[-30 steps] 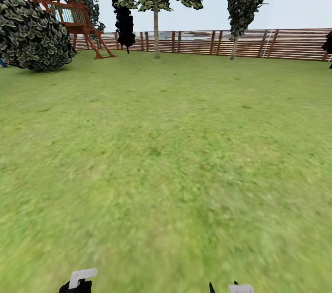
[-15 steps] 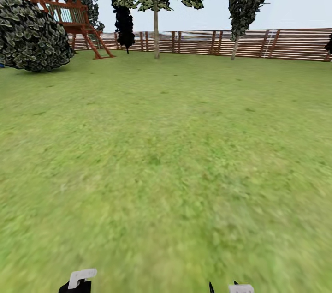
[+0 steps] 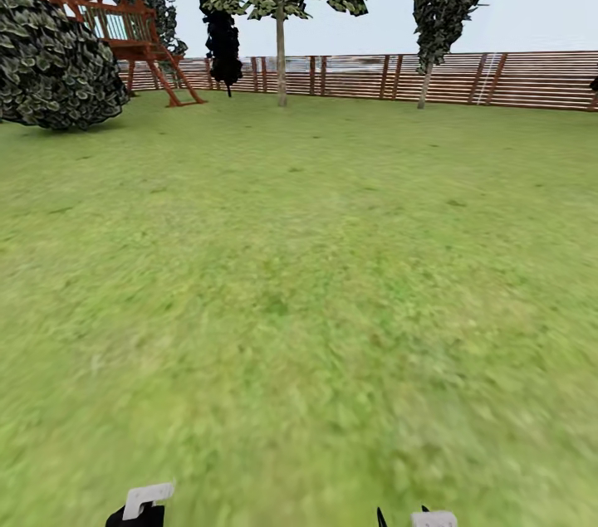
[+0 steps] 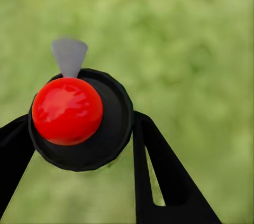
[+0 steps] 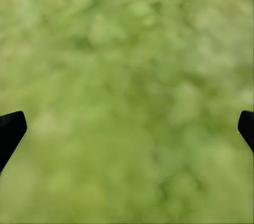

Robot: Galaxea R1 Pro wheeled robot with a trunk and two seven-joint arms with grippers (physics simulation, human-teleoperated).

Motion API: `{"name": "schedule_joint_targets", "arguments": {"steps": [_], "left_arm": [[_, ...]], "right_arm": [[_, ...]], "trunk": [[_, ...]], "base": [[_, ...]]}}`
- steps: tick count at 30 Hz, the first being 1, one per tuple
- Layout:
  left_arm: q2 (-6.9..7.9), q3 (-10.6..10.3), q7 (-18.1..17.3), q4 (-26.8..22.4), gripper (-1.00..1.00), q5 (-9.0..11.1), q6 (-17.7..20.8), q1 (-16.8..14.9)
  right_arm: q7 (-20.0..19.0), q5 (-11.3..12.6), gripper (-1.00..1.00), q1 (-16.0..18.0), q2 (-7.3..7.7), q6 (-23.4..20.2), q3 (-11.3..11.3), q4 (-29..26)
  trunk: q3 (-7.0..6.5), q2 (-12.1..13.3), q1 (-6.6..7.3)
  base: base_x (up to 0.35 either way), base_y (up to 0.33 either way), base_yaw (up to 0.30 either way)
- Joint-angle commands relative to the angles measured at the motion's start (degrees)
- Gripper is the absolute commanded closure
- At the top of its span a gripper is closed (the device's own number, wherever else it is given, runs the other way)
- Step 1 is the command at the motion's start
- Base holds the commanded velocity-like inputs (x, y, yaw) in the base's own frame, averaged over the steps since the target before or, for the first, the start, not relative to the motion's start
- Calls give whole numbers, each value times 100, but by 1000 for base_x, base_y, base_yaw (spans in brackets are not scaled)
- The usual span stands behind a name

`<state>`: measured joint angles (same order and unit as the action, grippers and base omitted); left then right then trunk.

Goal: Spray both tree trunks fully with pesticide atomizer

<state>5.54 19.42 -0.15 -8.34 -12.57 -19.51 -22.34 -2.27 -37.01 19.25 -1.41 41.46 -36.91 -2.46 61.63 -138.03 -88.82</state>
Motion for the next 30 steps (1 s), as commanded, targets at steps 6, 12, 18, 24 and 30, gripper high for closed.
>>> {"name": "schedule_joint_targets", "arguments": {"steps": [6, 12, 18, 24, 30], "left_arm": [[0, 1, -3, -1, 100, 0, 0, 1], [0, -2, -3, -1, 100, 0, 0, 1], [0, -2, -3, -1, 100, 0, 0, 1], [0, 1, -3, -1, 100, 0, 0, 1], [0, 1, -3, -1, 100, 0, 0, 1]], "right_arm": [[3, 1, -100, 0, 0, 0, 0, 0], [1, 1, -100, 0, 0, 0, 0, 0], [0, 1, -100, 0, 0, 1, 1, 0], [2, 0, -100, 0, 0, -2, 0, 1], [2, 1, -100, 0, 0, -1, 0, 0]], "trunk": [[0, 0, 0], [0, 0, 0], [0, 0, 0], [0, 0, 0], [0, 0, 0]], "base": [[339, 0, 0], [339, 0, 0], [339, 0, 0], [339, 0, 0], [339, 0, 0]]}}
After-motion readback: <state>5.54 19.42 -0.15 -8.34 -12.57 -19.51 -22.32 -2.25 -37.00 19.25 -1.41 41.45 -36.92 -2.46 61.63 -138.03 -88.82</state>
